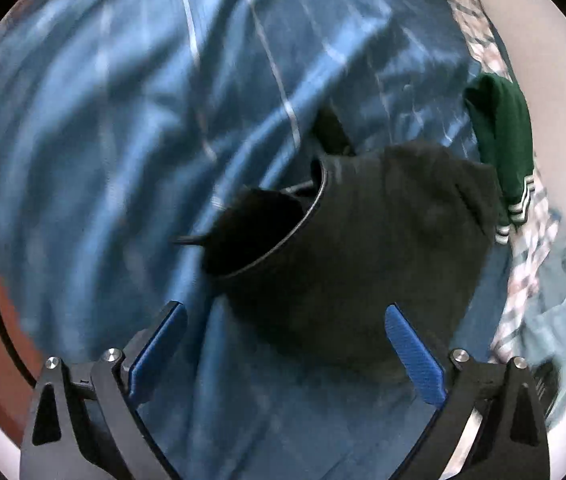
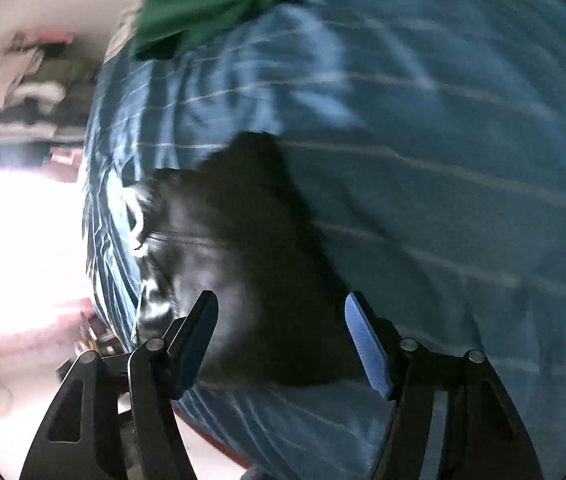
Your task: Fold large clothes
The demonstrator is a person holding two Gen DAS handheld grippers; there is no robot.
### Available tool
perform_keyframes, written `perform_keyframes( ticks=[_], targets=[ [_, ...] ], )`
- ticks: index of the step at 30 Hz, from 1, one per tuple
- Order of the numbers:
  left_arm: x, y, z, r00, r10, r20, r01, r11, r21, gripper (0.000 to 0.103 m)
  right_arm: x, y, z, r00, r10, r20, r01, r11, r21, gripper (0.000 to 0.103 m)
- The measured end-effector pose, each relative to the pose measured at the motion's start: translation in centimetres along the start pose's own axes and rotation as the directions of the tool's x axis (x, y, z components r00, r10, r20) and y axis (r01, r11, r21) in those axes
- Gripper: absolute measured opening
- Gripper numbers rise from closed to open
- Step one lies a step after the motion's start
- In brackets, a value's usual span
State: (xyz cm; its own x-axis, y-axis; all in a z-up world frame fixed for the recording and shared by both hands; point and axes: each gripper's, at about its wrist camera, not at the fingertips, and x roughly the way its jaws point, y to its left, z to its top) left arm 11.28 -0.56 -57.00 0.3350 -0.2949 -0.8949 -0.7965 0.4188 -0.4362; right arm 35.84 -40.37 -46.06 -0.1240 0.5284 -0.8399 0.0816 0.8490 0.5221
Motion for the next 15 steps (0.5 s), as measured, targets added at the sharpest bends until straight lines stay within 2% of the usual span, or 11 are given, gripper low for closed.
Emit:
perform_keyframes(
  ticks=[1,2,3,4,5,6,7,10,12,15],
  targets=[
    [1.0,-0.2,0.5,1.000,-0.023,0.015,0.023,1.000,-0.009,0.099,-0.1,-1.1,-0.5,1.000,0.002,0.004,-0.003,1.000,0.031,0.068],
    [1.8,-0.4,1.0,0.999,-0.008,0.039,0.009,1.000,-0.014,0.095,-0.3,-2.1,-0.8,1.000,0.005,0.003,-0.005,0.999,0.044,0.068],
    [2.4,-0.6,1.5,0.997,0.020,0.078,-0.018,1.000,-0.022,0.084,-0.1,-2.8,-1.1,1.000,0.006,-0.001,-0.006,0.998,0.059,0.068],
    [2.3,-0.9,1.5,0.994,0.030,0.106,-0.026,0.999,-0.031,0.069,-0.4,-3.6,-1.4,1.000,0.013,-0.004,-0.012,0.997,0.071,0.068],
    [1.9,-1.1,1.4,0.991,0.045,0.129,-0.040,0.998,-0.040,0.062,0.2,-3.7,-1.5,1.000,0.025,-0.008,-0.024,0.997,0.074,0.068],
    [1.4,-1.2,1.1,0.989,0.044,0.143,-0.038,0.998,-0.043,0.042,0.7,-3.6,-1.6,0.999,0.030,-0.016,-0.029,0.997,0.068,0.068],
    [0.1,-1.4,0.4,0.983,0.054,0.175,-0.048,0.998,-0.038,0.030,0.8,-3.7,-1.6,0.999,0.032,-0.023,-0.031,0.998,0.057,0.068],
    [-2.2,-1.1,-1.7,0.977,0.032,0.211,-0.035,0.999,0.011,0.024,1.8,-3.0,-1.0,0.997,0.061,-0.050,-0.061,0.998,0.009,0.068],
    [-2.1,-0.8,-2.2,0.979,0.038,0.202,-0.044,0.999,0.025,0.024,3.4,-2.4,0.0,0.990,0.107,-0.092,-0.110,0.994,-0.028,0.069],
    [-0.7,0.5,-1.5,0.985,0.020,0.174,-0.020,1.000,-0.005,0.024,6.4,-2.0,1.9,0.968,0.181,-0.171,-0.199,0.975,-0.093,0.075]
  ],
)
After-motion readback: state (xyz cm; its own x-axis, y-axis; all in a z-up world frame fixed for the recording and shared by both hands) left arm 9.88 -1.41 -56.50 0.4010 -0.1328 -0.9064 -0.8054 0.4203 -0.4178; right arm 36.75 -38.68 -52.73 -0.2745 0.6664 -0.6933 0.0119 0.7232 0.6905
